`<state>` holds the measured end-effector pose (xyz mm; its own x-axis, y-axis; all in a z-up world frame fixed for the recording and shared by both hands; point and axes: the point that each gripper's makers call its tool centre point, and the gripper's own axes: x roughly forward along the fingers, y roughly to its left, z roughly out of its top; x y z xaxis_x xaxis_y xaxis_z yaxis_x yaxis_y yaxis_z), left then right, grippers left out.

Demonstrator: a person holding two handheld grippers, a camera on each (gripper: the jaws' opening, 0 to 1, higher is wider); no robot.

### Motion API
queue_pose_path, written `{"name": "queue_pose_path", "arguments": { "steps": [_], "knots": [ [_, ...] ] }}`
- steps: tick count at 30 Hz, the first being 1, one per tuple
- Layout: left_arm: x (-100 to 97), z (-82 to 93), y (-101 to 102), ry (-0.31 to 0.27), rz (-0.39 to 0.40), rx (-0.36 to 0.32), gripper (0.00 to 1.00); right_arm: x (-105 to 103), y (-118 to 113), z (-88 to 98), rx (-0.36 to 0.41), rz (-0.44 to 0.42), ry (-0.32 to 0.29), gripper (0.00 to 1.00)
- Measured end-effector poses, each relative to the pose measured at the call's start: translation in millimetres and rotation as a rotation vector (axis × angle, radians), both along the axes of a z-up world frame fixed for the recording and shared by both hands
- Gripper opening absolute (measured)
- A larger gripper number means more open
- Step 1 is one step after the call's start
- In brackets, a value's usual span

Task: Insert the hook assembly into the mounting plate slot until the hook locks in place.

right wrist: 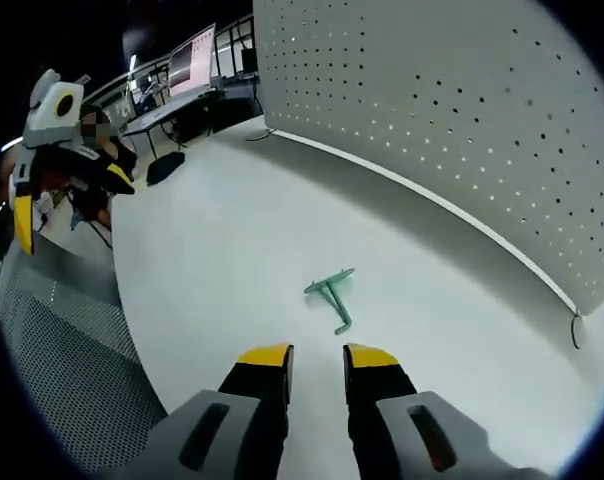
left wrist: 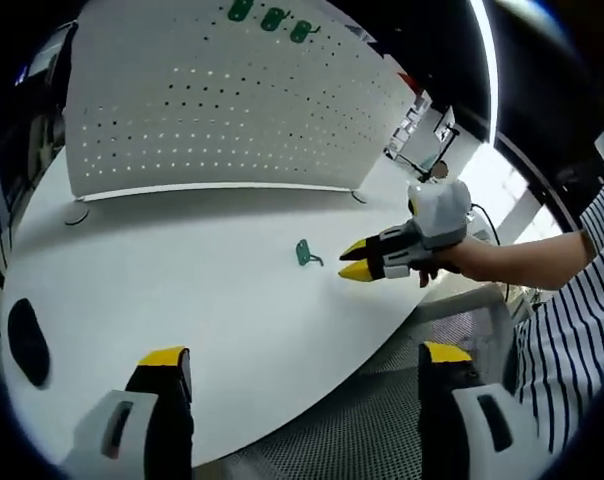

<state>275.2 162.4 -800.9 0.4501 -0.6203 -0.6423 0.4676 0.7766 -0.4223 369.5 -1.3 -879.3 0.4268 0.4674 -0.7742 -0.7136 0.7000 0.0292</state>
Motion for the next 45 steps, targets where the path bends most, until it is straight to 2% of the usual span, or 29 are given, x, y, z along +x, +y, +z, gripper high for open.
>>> {"name": "queue_pose_path", "arguments": {
  "steps": [1, 3, 10, 20, 26, 31, 33, 36, 45],
  "knots": [
    [-0.2, -0.6, 0, 0.002, 0.001, 0.001, 0.96, 1, 2, -3.1, -0.011, 0.019, 0.013, 0.18],
    [-1.1, -1.7, 0, 0.010, -0.002, 0.003, 0.96, 9, 5, -4.9, -0.032, 0.048, -0.004, 0.18],
    [-1.3, -4.8, -4, 0.023, 0.000, -0.002, 0.96, 30, 11, -13.5, -0.053, 0.076, -0.003, 0.16],
    [1.9, -7.3, -3, 0.037, 0.015, -0.008, 0.95, 34, 11, -18.8, -0.059, 0.085, 0.008, 0.12],
    [6.3, -5.6, -6, 0.032, 0.013, -0.012, 0.94, 36, 9, -19.4, -0.033, 0.045, 0.013, 0.02],
    [6.6, -5.0, -9, 0.029, 0.005, -0.011, 0.94, 35, 9, -18.8, -0.027, 0.024, 0.012, 0.01],
    [6.6, -4.6, -9, 0.029, 0.004, -0.011, 0.94, 35, 9, -18.9, -0.008, -0.033, 0.031, 0.01],
    [7.2, -3.7, -7, 0.025, 0.006, -0.009, 0.94, 38, 7, -13.7, 0.035, -0.095, 0.030, 0.01],
    [13.2, -2.7, -2, 0.007, 0.028, -0.007, 0.93, 37, 14, 15.2, 0.110, -0.108, 0.029, 0.00]
  ]
}}
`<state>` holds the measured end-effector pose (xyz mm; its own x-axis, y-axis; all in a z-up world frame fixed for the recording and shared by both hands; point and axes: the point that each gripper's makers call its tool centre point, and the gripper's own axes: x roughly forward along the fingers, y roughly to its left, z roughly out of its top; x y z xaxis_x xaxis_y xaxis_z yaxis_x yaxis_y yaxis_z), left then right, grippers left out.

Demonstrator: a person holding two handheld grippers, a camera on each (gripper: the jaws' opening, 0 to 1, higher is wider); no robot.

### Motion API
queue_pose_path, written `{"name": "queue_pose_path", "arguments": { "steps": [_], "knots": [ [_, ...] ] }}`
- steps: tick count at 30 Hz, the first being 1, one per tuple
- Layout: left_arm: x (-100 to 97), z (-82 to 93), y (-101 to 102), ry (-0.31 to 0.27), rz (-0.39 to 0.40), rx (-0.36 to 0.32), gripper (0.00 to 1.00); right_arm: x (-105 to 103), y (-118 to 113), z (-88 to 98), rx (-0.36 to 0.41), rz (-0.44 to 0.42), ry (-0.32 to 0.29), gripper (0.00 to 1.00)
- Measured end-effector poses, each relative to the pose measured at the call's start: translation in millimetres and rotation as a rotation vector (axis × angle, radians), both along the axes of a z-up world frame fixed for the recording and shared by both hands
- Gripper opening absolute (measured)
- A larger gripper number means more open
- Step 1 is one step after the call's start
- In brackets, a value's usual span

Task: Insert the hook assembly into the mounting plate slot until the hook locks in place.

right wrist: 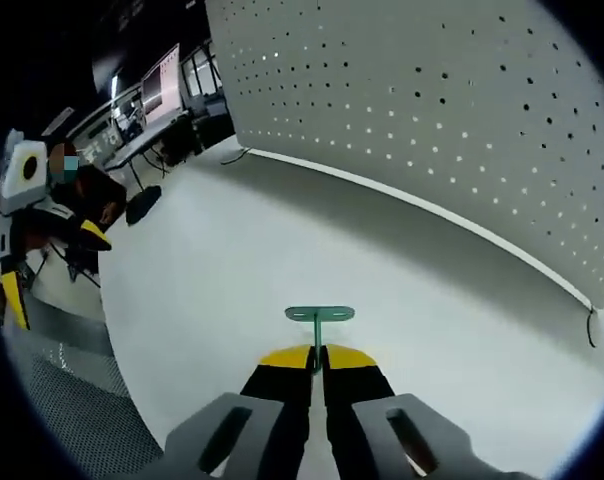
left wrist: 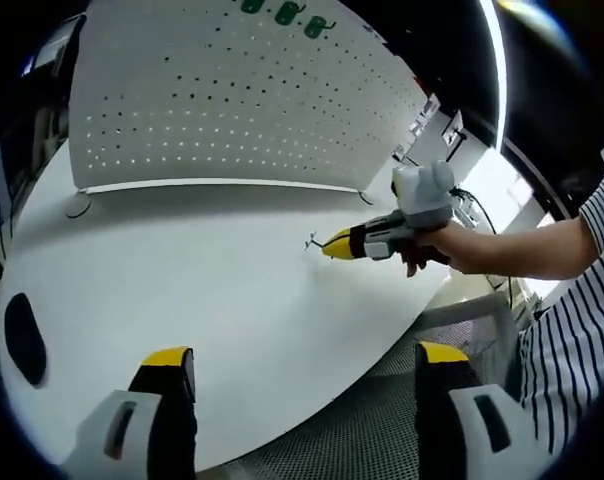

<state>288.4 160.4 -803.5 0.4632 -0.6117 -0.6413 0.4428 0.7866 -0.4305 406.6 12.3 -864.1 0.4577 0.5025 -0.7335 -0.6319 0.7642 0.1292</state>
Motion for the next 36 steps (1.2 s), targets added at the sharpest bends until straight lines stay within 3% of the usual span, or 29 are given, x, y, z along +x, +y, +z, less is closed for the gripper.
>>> {"name": "queue_pose_path", "arguments": {
  "steps": [5, 16, 20, 28, 32, 36],
  "knots": [
    [9.4, 9.4, 3, -0.036, 0.008, 0.002, 0.93, -1, 7, 19.8, 0.099, -0.058, 0.028, 0.00],
    [29.5, 30.7, 2, -0.146, -0.007, 0.022, 0.90, -30, 36, 63.7, 0.326, -0.089, 0.125, 0.00],
    [35.9, 34.1, -5, -0.159, -0.011, 0.004, 0.88, -45, 47, 74.2, 0.395, -0.089, 0.176, 0.00],
    [47.7, 44.2, -21, -0.223, -0.042, -0.017, 0.75, -70, 59, 92.8, 0.478, -0.070, 0.216, 0.00],
    [52.1, 49.3, -29, -0.258, -0.065, -0.030, 0.67, -80, 65, 105.4, 0.578, -0.100, 0.273, 0.00],
    [56.1, 54.6, -35, -0.274, -0.071, -0.064, 0.59, -87, 68, 112.0, 0.614, -0.103, 0.292, 0.00]
  ]
}}
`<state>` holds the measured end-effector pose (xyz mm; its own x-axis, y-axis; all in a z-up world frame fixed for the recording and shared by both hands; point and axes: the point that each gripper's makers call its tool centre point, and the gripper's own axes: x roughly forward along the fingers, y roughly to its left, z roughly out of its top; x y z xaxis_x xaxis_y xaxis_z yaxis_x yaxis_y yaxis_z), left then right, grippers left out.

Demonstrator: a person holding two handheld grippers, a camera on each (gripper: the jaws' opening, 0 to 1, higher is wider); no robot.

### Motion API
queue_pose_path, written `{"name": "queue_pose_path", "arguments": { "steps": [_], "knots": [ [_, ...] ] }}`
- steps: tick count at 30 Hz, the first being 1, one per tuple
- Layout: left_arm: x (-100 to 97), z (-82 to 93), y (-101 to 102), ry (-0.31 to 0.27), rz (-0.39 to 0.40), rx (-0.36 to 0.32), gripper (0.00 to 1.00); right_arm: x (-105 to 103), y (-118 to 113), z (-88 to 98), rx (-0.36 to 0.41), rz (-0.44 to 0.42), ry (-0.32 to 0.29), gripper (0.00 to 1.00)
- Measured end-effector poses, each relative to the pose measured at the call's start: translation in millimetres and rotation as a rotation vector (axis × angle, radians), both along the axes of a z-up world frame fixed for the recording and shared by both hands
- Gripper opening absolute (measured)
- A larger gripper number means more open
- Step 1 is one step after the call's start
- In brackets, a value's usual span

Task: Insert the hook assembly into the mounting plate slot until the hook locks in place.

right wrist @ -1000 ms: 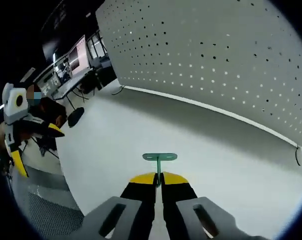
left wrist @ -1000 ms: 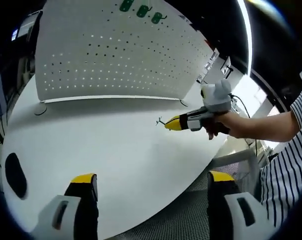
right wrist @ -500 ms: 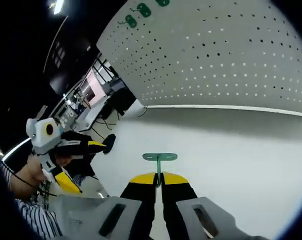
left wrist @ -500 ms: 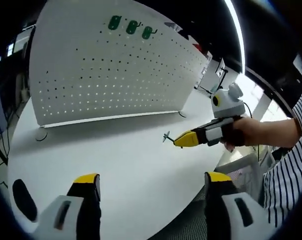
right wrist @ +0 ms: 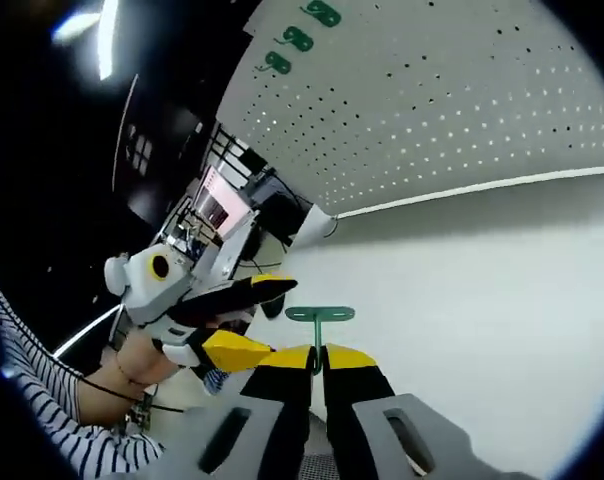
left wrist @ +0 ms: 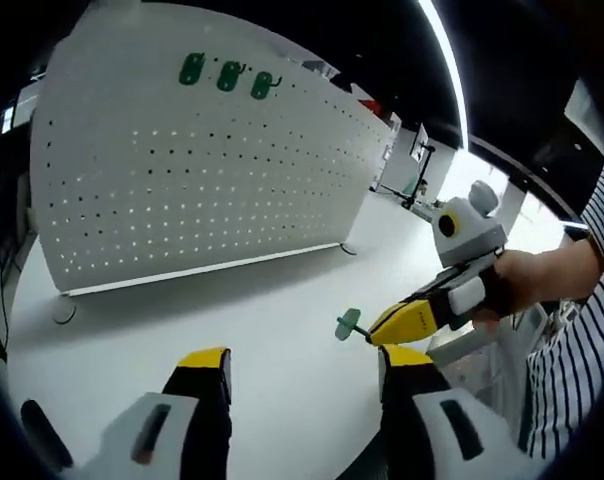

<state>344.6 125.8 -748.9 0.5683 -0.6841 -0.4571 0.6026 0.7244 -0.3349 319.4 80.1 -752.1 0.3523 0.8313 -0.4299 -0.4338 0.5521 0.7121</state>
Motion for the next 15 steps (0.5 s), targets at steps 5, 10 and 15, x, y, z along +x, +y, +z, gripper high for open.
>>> {"name": "queue_pose_path", "arguments": {
  "steps": [5, 10, 15],
  "knots": [
    [1.1, 9.8, -7, -0.026, -0.026, -0.040, 0.53, -9, 7, 7.6, 0.040, 0.013, 0.007, 0.00],
    [-7.0, 17.0, -13, -0.050, -0.060, -0.054, 0.43, -12, 12, 14.8, 0.089, 0.008, 0.028, 0.00],
    [-12.2, 20.2, -17, -0.041, -0.086, -0.076, 0.33, -14, 14, 15.7, 0.096, 0.009, 0.032, 0.00]
  ]
}}
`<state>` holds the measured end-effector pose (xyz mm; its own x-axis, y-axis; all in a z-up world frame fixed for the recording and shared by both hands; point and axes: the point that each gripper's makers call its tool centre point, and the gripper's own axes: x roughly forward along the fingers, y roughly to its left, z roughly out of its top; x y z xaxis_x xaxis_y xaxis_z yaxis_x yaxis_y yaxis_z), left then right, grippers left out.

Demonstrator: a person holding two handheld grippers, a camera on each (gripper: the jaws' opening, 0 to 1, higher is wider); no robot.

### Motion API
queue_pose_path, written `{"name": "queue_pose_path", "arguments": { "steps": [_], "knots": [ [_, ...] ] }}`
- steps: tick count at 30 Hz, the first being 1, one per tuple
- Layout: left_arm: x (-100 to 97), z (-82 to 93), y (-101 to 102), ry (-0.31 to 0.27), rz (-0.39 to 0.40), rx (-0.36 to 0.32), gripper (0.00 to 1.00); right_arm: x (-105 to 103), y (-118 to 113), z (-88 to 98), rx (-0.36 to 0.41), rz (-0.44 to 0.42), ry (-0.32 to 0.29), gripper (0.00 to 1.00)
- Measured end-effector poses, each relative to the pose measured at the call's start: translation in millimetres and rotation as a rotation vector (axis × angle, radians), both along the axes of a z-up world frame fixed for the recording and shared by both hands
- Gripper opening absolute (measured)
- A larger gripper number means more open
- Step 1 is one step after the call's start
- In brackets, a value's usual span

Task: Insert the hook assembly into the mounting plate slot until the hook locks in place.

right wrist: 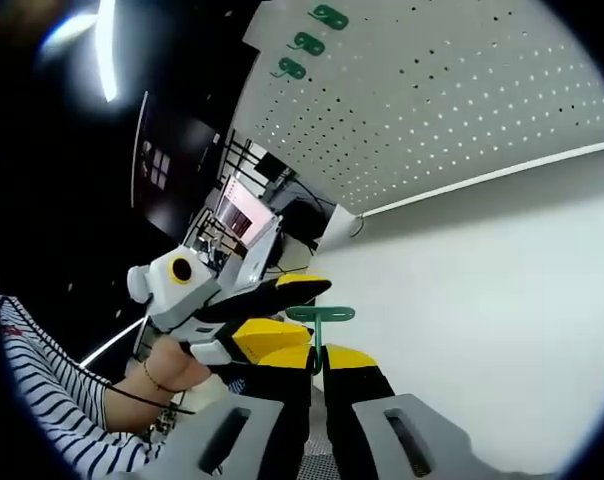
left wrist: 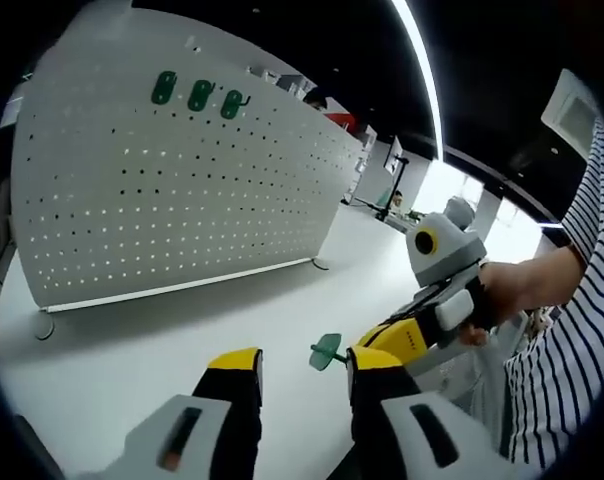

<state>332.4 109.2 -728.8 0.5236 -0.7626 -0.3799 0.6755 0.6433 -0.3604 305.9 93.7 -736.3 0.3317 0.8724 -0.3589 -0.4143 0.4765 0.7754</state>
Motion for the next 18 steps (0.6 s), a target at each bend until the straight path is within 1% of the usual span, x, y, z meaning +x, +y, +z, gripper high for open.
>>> {"name": "queue_pose_path", "arguments": {
  "steps": [2, 3, 5, 7, 8, 9, 11, 12, 13, 16, 18],
  "knots": [
    [-1.1, 1.3, -1, -0.011, -0.008, 0.001, 0.29, 0, 1, 1.6, 0.014, -0.005, 0.007, 0.00],
    [-2.0, 1.9, -1, -0.014, -0.014, 0.003, 0.27, -1, 1, 1.9, 0.021, -0.009, 0.020, 0.00],
    [-3.4, 4.4, -3, -0.018, -0.024, -0.008, 0.24, -1, 2, 2.6, 0.033, -0.011, 0.024, 0.00],
    [-4.4, 9.8, -5, -0.035, -0.031, -0.012, 0.21, -1, 3, 5.6, 0.073, -0.009, 0.040, 0.00],
    [-4.5, 14.8, -6, -0.061, -0.040, -0.008, 0.18, -3, 5, 8.4, 0.098, 0.001, 0.056, 0.00],
    [-5.3, 17.5, -8, -0.069, -0.051, -0.010, 0.15, -3, 5, 9.5, 0.104, 0.002, 0.055, 0.00],
    [-9.8, 21.0, -13, -0.069, -0.090, -0.019, 0.07, -3, 5, 10.2, 0.116, 0.004, 0.057, 0.01],
    [-9.2, 21.1, -13, -0.069, -0.082, -0.015, 0.07, -3, 4, 9.3, 0.120, 0.009, 0.067, 0.00],
    [-8.3, 19.0, -12, -0.079, -0.089, 0.004, 0.07, -2, 4, 9.6, 0.127, 0.007, 0.070, 0.00],
    [-8.6, 17.5, -13, -0.075, -0.093, 0.008, 0.06, -3, 4, 8.1, 0.142, 0.011, 0.088, 0.01],
    [-8.8, 16.6, -12, -0.075, -0.095, 0.013, 0.06, -4, 4, 8.5, 0.141, 0.013, 0.089, 0.01]
  ]
}}
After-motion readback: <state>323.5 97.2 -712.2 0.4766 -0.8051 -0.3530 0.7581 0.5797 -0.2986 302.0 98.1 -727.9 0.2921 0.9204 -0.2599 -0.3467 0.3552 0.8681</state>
